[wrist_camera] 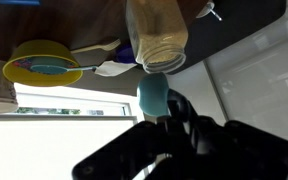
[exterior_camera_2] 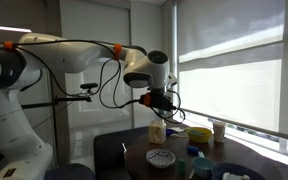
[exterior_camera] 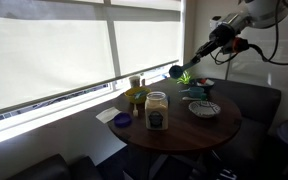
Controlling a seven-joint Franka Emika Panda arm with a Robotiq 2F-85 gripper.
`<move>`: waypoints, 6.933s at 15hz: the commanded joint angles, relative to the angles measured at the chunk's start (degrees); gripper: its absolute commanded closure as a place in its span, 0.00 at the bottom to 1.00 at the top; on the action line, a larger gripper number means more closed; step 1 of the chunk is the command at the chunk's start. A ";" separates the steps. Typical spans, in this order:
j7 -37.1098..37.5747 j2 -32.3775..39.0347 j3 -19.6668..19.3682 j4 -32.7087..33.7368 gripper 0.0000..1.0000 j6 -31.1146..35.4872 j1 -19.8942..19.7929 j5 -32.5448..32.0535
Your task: Pick up the blue measuring spoon from the white bowl and scoop one spoonful of sugar, pour the sugar into the white bowl and put the blue measuring spoon in the clear container of sugar
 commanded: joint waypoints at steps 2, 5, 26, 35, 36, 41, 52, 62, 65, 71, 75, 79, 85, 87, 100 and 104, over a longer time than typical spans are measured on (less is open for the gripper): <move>-1.02 0.26 -1.56 0.05 0.98 0.17 1.23 -0.56; 2.11 2.84 -0.79 6.63 0.98 -5.12 1.79 -6.45; 18.87 21.14 8.02 36.52 0.98 -19.70 9.17 -31.37; 19.05 25.03 9.27 36.96 0.98 -17.55 9.32 -34.41; 19.07 25.46 9.45 37.05 0.98 -17.41 9.38 -34.74; 19.32 26.95 10.59 37.28 0.98 -15.69 9.95 -37.60; 20.40 30.10 12.78 37.81 0.98 -16.37 11.30 -43.98; 26.33 34.17 12.83 45.23 0.98 -27.34 8.64 -34.80; 28.25 35.81 12.58 47.52 0.98 -29.25 6.65 -29.99; 33.25 38.16 12.14 50.01 0.98 -30.68 3.36 -23.40; 36.21 39.25 12.22 50.71 0.98 -31.99 1.73 -19.93; 38.23 39.82 12.27 51.06 0.98 -33.02 0.07 -15.30; 39.62 39.47 11.34 50.96 0.98 -35.49 -2.76 -7.92; 39.63 39.11 10.80 50.44 0.98 -36.02 -3.40 -5.98; 34.67 31.79 2.86 38.38 0.98 -44.87 -12.00 12.99; 31.87 27.52 -0.90 30.44 0.98 -45.02 -12.42 15.01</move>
